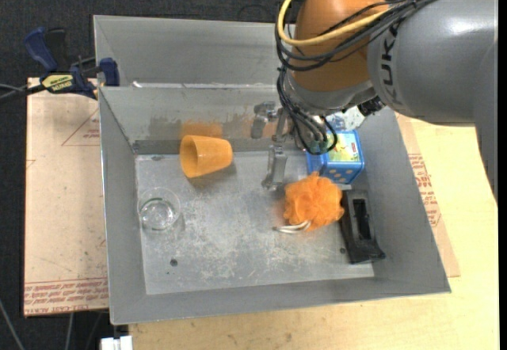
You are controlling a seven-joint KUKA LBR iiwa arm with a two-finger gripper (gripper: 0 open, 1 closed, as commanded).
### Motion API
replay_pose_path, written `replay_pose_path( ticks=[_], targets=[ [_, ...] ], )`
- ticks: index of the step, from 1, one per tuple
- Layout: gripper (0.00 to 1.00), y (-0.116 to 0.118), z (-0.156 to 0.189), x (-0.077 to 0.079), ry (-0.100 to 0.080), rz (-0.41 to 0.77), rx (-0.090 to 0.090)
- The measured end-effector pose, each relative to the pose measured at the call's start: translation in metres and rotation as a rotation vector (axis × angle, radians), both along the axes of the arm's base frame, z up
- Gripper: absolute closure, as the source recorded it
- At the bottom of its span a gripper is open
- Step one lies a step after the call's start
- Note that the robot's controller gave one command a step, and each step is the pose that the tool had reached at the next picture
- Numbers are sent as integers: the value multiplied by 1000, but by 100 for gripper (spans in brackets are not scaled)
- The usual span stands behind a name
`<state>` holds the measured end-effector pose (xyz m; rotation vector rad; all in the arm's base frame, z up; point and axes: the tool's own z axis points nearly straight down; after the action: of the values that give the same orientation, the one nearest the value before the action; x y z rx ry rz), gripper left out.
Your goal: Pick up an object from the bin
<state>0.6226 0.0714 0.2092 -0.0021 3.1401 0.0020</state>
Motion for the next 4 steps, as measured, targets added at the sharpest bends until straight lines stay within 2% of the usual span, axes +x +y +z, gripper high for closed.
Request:
replay_pose_path(
  ticks=[1, 2, 3, 4],
  targets=[
    [0, -43, -45, -26, 0, 35, 1],
    [0, -64, -62, -30, 9, 31, -1],
    [0, -65, -56, -28, 3, 33, 0],
    [0, -87, -69, -32, 2, -40, -2]
  ],
)
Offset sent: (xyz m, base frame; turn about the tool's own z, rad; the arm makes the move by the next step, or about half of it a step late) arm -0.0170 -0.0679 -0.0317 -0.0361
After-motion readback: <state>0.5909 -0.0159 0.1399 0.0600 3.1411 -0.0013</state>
